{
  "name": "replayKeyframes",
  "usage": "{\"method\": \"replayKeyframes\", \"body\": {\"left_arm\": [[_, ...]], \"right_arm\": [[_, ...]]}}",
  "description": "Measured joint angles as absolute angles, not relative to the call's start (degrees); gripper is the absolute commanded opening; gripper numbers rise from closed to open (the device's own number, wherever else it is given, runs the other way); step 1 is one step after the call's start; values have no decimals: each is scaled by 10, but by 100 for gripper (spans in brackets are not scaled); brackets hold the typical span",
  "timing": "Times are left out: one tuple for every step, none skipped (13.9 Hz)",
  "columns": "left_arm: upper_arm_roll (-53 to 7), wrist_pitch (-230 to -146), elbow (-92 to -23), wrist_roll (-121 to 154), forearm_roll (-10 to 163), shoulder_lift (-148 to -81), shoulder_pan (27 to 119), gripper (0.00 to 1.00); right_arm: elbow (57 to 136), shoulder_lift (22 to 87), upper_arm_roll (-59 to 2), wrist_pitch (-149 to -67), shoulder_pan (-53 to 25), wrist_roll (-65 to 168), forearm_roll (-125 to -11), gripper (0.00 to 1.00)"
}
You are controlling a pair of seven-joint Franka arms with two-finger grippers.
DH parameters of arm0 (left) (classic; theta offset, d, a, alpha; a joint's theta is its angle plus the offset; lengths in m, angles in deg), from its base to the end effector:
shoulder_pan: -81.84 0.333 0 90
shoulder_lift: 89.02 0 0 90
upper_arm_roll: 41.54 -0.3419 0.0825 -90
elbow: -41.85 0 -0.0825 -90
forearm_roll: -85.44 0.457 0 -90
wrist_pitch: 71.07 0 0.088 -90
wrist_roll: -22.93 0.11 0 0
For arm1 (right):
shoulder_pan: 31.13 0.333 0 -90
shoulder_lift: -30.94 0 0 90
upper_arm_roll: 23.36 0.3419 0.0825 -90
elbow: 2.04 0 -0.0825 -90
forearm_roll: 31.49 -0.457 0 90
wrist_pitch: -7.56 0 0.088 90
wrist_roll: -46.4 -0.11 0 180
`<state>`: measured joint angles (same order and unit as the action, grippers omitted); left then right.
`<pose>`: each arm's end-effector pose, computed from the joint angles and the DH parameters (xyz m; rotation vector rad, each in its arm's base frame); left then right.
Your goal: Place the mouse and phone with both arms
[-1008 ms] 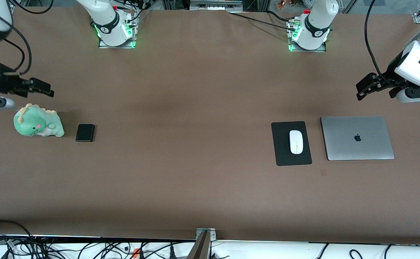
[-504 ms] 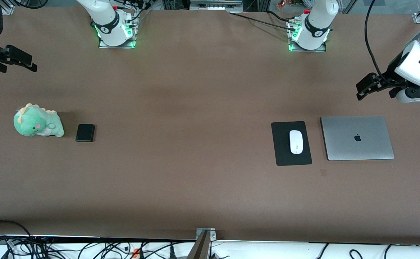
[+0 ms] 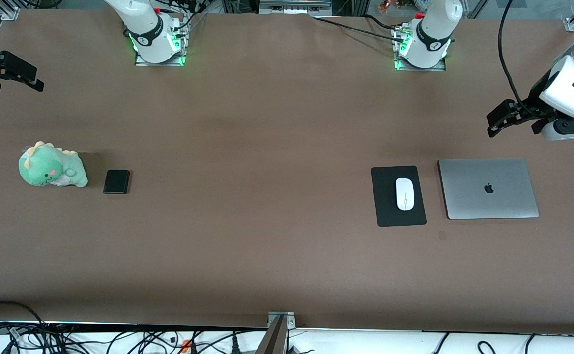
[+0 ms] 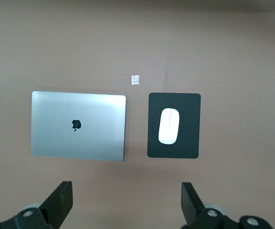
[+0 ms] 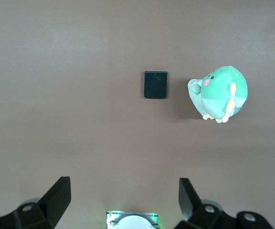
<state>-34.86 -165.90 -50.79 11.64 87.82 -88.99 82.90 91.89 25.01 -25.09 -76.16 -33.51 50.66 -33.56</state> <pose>0.6322 -0.0580 0.6301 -3.1019 -0.1494 -0.0690 0.5789 -0.0382 0.6638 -3.0951 -0.0085 0.1110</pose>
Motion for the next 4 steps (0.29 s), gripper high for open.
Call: {"method": "replayKeyframes", "body": {"left_arm": [[-349,-1659,-508,116,878,-890,829,100],[-349,-1659,-508,116,878,-890,829,100],[-349,-1659,-508,116,878,-890,829,100],[-349,-1659,-508,116,878,-890,829,100]], "right_arm": [[919,250,-251,-762,-335,507,-335,100],[919,250,-251,-762,-335,507,-335,100],[919,250,-251,-762,-335,507,-334,100],[919,250,-251,-762,-335,507,-331,100]]}}
